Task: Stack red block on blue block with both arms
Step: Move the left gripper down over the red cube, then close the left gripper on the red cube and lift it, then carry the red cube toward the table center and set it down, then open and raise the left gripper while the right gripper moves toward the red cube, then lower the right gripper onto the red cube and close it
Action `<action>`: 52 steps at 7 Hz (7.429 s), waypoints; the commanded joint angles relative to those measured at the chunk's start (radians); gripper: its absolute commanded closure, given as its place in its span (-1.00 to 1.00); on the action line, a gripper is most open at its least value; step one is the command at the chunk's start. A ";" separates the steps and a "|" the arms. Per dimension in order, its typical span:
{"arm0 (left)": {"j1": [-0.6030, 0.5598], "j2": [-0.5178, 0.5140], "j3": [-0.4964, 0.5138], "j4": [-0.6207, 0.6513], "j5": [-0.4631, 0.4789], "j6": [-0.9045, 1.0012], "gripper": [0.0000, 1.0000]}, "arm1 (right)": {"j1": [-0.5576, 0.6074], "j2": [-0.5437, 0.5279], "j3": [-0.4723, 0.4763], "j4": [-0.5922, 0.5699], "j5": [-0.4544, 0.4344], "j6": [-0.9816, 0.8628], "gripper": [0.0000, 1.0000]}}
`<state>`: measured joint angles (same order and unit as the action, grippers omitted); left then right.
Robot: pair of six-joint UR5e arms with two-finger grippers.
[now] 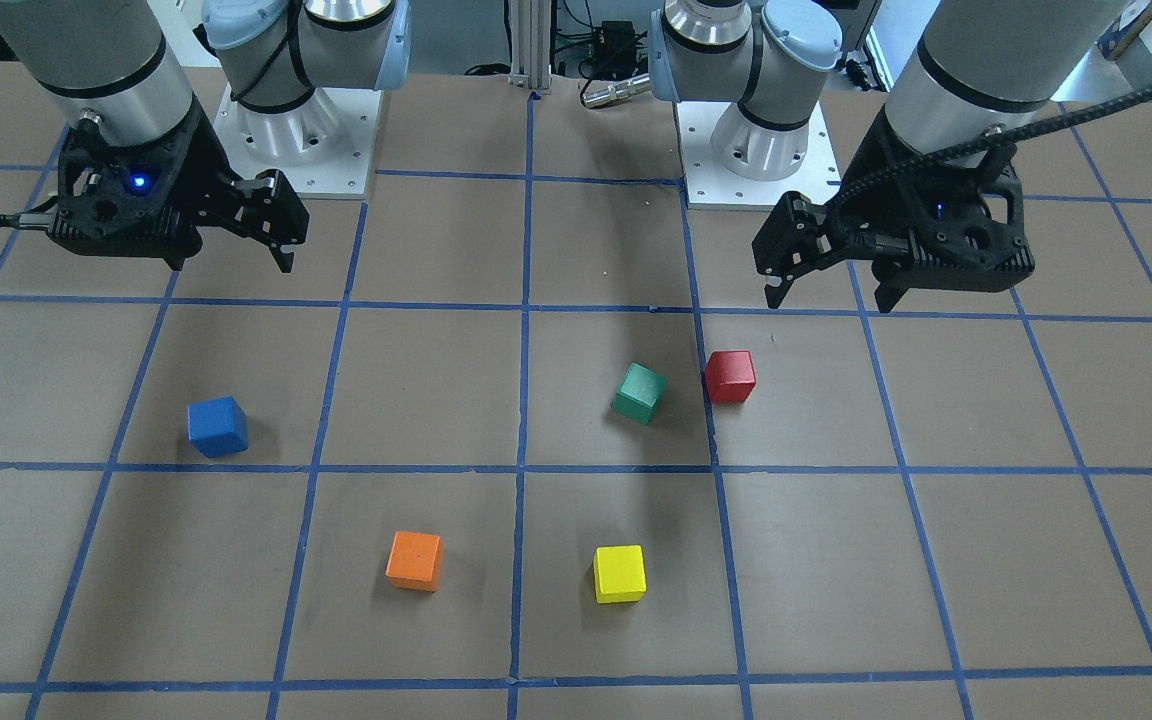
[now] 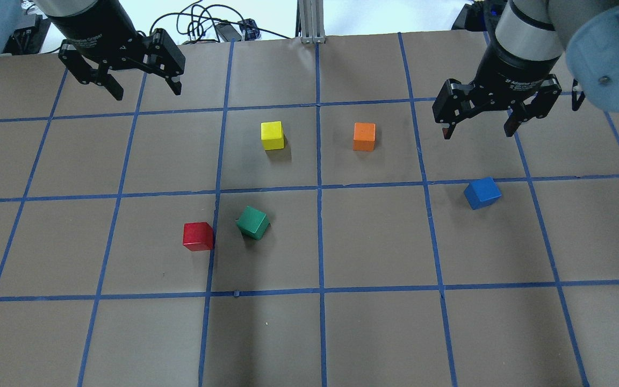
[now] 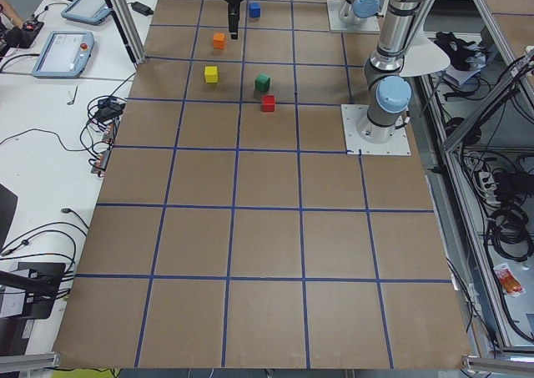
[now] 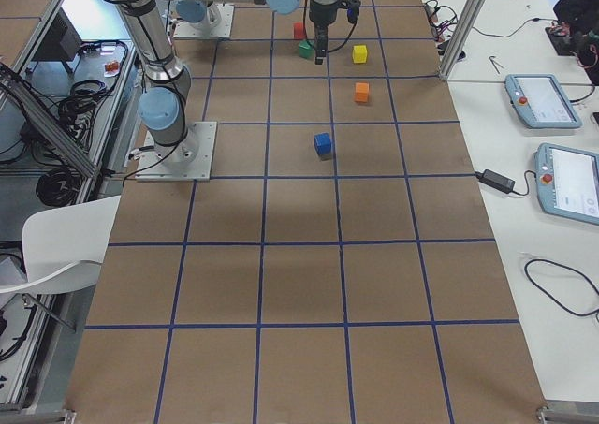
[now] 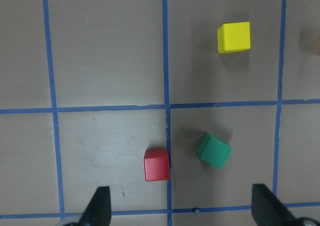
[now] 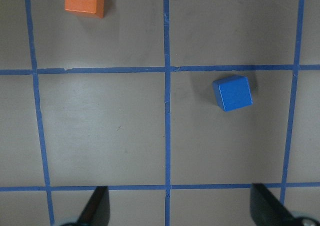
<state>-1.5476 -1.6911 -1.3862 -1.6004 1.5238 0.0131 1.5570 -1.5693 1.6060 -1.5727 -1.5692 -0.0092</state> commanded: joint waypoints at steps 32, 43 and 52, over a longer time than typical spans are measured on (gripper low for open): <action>-0.410 -0.375 -0.323 0.731 0.007 -0.401 0.28 | -0.001 0.003 0.012 -0.006 -0.002 -0.005 -1.00; -0.013 0.140 -0.187 0.188 0.051 0.084 -1.00 | 0.128 0.231 0.003 -0.367 0.017 0.021 -1.00; -0.005 0.113 -0.074 0.051 0.035 0.062 -1.00 | 0.363 0.484 0.011 -0.543 0.061 0.190 -1.00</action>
<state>-1.5541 -1.5809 -1.4563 -1.5490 1.5717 0.0770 1.9016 -1.1201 1.6163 -2.0943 -1.5323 0.1775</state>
